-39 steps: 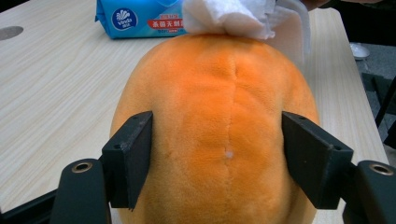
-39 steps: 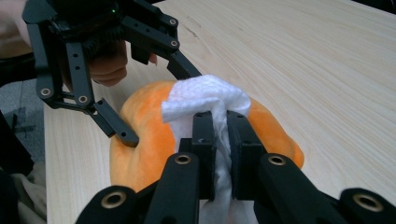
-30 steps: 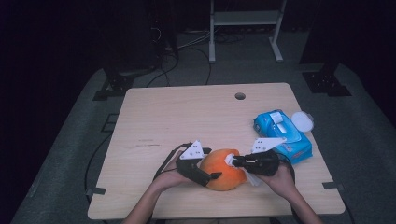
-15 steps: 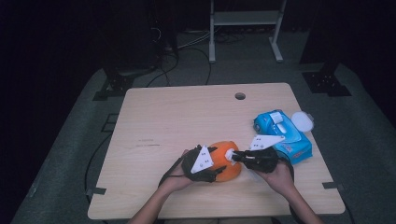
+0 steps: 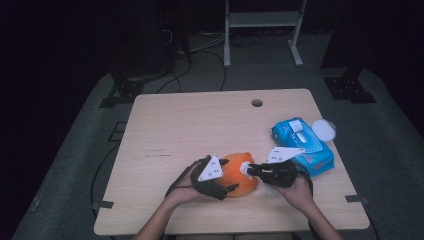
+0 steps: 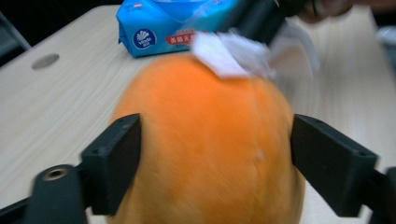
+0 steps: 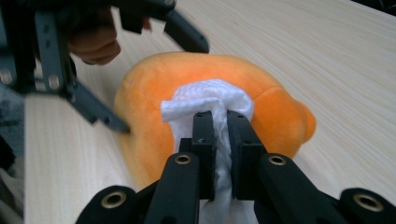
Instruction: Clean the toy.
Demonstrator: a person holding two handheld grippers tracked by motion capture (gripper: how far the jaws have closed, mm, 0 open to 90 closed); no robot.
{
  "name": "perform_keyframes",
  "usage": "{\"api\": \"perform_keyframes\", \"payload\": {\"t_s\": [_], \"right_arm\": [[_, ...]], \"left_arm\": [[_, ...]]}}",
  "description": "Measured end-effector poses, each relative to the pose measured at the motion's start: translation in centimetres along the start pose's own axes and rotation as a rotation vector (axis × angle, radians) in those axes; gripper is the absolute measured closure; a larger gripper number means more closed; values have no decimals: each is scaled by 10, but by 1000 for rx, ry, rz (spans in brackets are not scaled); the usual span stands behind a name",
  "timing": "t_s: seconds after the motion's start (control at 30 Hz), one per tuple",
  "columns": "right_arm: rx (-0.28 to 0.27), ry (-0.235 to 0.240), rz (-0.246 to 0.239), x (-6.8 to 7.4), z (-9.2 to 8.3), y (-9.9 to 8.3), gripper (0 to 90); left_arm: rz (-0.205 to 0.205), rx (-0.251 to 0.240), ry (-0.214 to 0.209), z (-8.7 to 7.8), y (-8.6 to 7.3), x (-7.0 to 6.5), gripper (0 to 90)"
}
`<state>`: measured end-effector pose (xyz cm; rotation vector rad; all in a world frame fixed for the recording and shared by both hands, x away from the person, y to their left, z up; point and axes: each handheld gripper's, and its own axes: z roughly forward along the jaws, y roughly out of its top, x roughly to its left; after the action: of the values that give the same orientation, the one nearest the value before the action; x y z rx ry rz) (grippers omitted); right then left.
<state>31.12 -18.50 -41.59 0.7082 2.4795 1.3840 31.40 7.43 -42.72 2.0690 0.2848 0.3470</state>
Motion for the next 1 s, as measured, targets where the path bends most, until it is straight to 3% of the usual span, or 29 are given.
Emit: {"api": "perform_keyframes", "payload": {"t_s": [0.07,0.1,0.17,0.27,0.4,0.47,0.53,0.6,0.7,0.77,0.87,1.0], "right_arm": [[-5,10,-2,2,0,0,817],[-10,16,-6,4,1,0,816],[-13,23,-23,8,2,3,816],[0,14,-24,6,3,2,818],[14,-8,20,-9,1,-7,817],[37,-25,58,-17,1,-14,817],[68,-44,65,-21,1,-19,817],[59,-30,83,-22,2,-19,817],[38,-21,63,-16,1,-11,816],[-5,-3,59,-12,-2,-4,816],[-22,-1,65,-13,-5,-3,816],[3,-33,95,-23,-4,-10,818]], "left_arm": [[-49,-36,8,-3,3,5,157],[-54,-24,14,-1,2,6,134],[-19,18,15,3,-3,4,182],[-34,17,3,2,-7,6,250],[-42,12,-2,1,-10,7,271],[-37,8,-7,0,-12,8,272],[-42,3,-15,0,-13,9,271],[-29,1,-23,0,-12,7,271],[-3,4,-24,0,-11,4,269],[37,5,-42,1,-9,0,268],[56,1,-60,3,-9,-4,266],[59,7,-53,2,-8,-3,253]]}}
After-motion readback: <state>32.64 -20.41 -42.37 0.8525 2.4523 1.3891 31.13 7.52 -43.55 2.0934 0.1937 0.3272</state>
